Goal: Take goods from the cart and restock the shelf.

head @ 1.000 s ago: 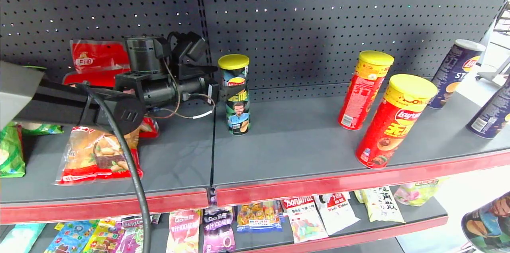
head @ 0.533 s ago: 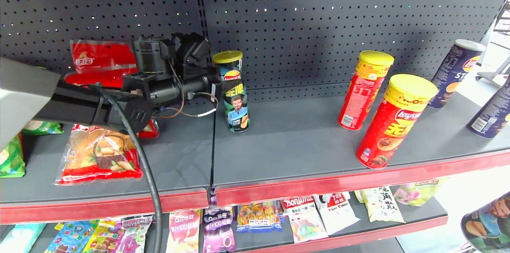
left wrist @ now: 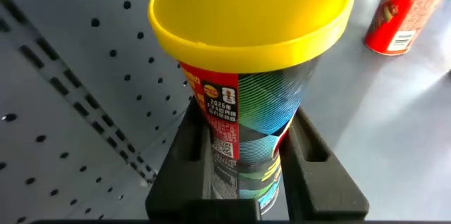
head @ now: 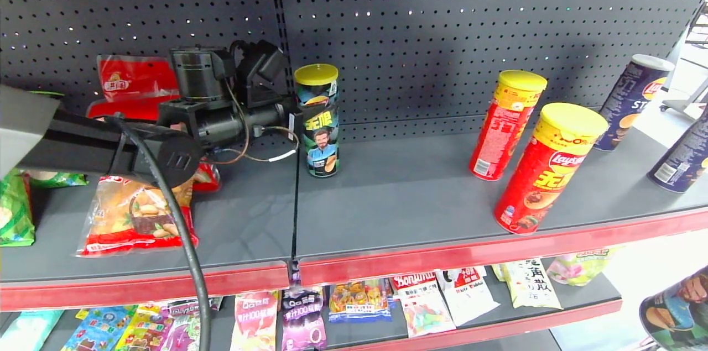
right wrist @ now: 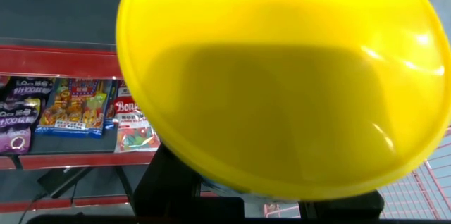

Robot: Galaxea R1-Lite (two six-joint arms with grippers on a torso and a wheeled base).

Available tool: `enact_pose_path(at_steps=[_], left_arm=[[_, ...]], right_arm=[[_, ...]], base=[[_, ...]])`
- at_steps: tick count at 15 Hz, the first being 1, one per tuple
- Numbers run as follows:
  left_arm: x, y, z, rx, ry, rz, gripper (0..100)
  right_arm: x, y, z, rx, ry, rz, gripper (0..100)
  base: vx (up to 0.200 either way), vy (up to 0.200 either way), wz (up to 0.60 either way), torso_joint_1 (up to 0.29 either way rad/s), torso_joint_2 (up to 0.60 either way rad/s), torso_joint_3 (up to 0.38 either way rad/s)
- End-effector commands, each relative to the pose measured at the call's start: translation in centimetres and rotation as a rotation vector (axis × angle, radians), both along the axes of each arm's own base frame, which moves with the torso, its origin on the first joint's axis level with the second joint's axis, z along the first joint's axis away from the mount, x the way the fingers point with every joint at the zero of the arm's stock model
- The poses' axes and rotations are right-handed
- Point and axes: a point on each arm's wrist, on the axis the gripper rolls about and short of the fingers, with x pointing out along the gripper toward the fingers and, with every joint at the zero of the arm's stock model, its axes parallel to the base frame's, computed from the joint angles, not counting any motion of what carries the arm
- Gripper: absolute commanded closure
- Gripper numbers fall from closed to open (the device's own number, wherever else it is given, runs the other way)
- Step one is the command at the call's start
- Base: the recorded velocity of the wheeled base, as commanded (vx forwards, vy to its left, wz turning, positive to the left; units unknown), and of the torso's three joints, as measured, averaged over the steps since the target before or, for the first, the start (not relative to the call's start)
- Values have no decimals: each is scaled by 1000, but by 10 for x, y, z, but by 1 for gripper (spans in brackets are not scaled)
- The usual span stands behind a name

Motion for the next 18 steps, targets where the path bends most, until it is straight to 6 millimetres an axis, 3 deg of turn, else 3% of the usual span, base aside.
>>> enact_pose_path(at_steps=[1, 5, 8, 15, 18], left_arm=[[-26, 9, 11, -4, 0, 1, 100], [-74, 6, 22, -98, 86, 3, 100], [-95, -1, 8, -71, 128, 12, 100], [-116, 4, -14, 1, 134, 4, 100], [-124, 2, -11, -5, 128, 7, 100]], right_arm=[[1, 0, 1, -1, 0, 1, 100], [1, 0, 0, -1, 6, 1, 100], [2, 0, 0, -1, 11, 2, 100], [4, 0, -1, -1, 22, 1, 100], [4, 0, 0, -1, 22, 1, 100]], base=[[0, 0, 0, 0, 0, 0], [0, 0, 0, 0, 0, 0], [0, 0, 0, 0, 0, 0], [0, 0, 0, 0, 0, 0], [0, 0, 0, 0, 0, 0]])
